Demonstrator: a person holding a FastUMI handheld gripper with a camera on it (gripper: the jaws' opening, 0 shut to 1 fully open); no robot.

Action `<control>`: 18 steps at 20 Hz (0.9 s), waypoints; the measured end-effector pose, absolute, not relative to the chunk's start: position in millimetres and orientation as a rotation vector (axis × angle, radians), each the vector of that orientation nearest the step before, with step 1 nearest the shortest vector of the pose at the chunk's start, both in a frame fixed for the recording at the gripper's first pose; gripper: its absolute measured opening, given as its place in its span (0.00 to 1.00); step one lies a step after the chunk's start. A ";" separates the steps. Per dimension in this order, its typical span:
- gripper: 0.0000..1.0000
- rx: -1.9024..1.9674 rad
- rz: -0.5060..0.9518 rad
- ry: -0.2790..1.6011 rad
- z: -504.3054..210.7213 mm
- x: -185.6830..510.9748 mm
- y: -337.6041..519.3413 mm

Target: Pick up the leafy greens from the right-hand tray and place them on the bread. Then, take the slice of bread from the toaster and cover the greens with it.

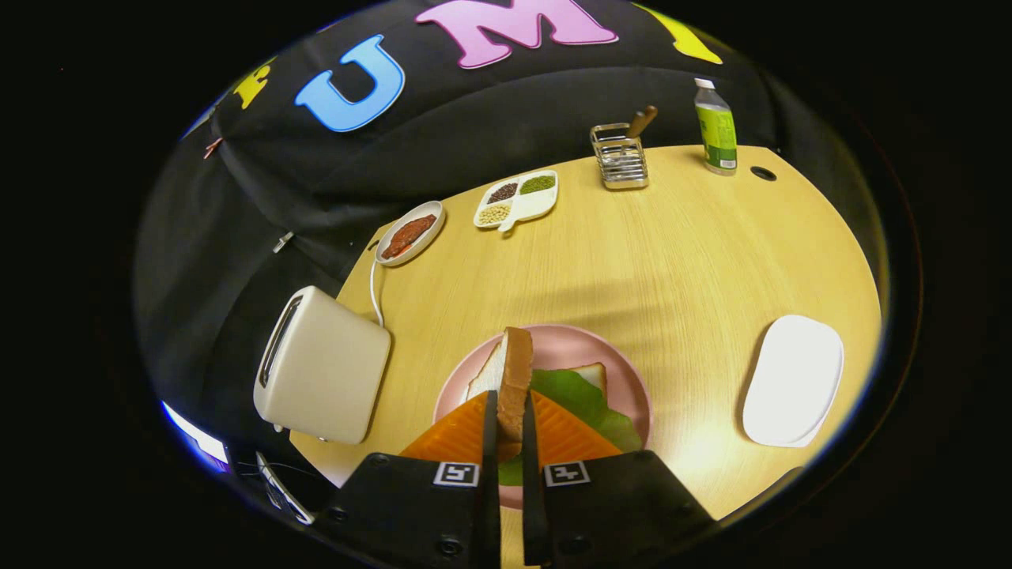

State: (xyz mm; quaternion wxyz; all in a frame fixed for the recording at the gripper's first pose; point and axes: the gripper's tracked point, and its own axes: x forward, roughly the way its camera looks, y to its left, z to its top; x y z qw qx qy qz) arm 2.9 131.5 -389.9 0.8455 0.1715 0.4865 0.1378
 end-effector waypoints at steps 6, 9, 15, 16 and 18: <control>0.41 0.290 0.183 1.038 -404.4 2.8 93.7; 0.73 0.268 0.154 1.030 -401.4 1.9 80.2; 0.99 0.214 0.133 0.979 -372.2 -0.6 62.8; 0.99 0.205 0.129 0.962 -364.7 0.6 59.8; 0.99 0.188 0.122 0.923 -347.0 4.5 53.0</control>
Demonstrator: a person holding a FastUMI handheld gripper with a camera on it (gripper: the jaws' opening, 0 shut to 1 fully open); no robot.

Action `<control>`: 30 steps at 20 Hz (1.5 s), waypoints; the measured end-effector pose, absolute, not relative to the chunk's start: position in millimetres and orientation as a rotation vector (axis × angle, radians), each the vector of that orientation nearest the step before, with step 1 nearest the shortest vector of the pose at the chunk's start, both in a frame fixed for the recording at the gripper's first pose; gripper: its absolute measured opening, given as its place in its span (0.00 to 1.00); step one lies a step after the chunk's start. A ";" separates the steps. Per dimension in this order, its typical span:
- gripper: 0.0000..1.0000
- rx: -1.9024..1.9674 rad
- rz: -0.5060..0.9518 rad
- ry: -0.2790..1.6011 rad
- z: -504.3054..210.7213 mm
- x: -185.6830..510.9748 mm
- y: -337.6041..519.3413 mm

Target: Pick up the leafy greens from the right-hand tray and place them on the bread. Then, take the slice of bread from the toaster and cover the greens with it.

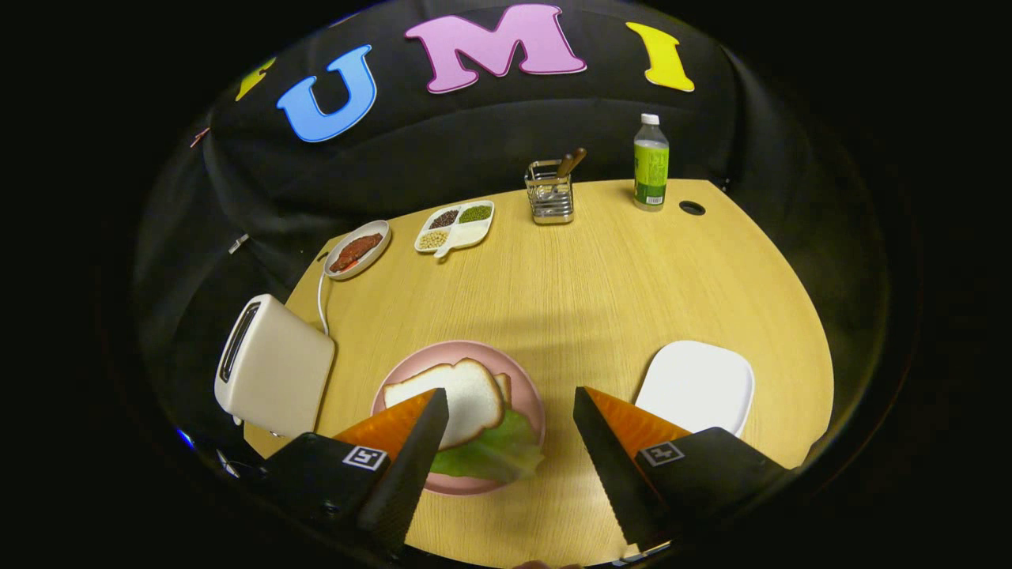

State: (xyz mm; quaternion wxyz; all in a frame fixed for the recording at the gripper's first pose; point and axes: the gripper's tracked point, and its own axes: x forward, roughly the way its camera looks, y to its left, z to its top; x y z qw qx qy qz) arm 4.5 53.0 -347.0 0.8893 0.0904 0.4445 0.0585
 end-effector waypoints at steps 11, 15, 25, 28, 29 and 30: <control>0.99 0.053 0.030 0.448 -159.9 26.3 1.7; 0.99 0.048 0.033 0.295 -94.0 9.5 15.1; 0.99 0.048 0.069 0.196 -44.3 -19.8 32.3; 0.99 0.017 0.065 0.163 -29.2 -19.2 26.1; 0.99 0.001 0.060 0.158 -26.4 -19.2 24.3; 0.99 -0.008 0.063 0.160 -27.9 -19.5 24.9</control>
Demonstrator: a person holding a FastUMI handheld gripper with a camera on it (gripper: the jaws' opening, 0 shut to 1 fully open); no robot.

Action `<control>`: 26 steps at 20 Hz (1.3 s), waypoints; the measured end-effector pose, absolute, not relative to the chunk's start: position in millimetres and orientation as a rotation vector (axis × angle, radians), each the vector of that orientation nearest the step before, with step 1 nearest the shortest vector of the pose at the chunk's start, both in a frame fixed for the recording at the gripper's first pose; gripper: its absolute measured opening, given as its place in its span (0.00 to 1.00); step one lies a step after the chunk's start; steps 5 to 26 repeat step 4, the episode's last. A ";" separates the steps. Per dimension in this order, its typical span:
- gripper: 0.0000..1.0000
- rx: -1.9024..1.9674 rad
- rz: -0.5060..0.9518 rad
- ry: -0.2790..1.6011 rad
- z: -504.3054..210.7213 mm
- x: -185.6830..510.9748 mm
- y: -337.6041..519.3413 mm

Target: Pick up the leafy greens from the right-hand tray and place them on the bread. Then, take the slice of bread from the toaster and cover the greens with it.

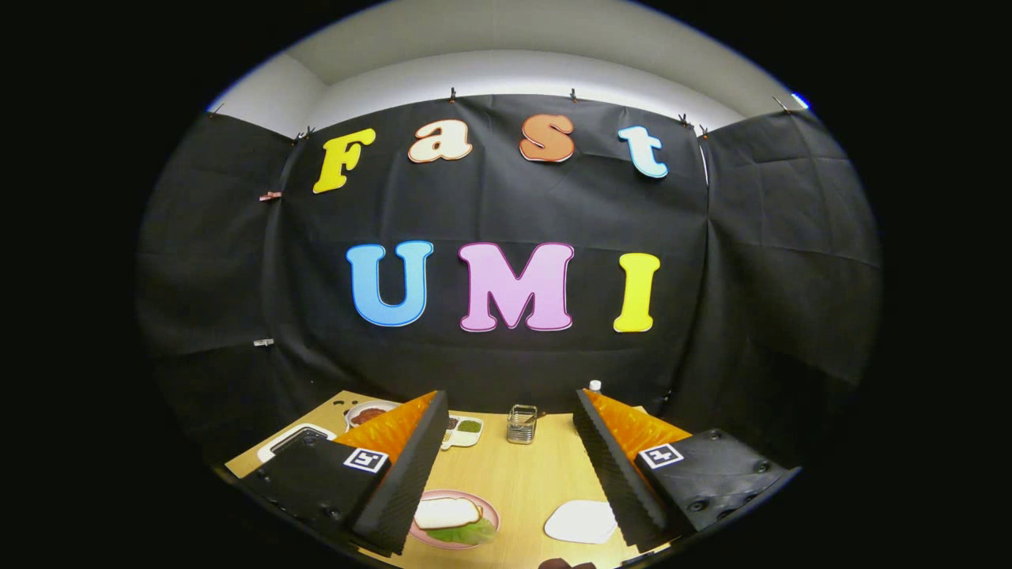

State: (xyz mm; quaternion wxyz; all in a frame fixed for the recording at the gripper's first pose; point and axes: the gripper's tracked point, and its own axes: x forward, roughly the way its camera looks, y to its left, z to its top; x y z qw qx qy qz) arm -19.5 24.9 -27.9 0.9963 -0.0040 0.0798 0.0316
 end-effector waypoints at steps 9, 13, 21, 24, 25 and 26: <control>0.99 0.014 0.088 0.194 -35.8 -18.2 36.4; 0.99 0.014 0.088 0.194 -35.8 -18.2 36.4; 0.99 0.014 0.088 0.194 -35.8 -18.2 36.4; 0.99 0.014 0.088 0.194 -35.8 -18.2 36.4; 0.99 0.014 0.088 0.194 -35.8 -18.2 36.4; 0.99 0.014 0.088 0.194 -35.8 -18.2 36.4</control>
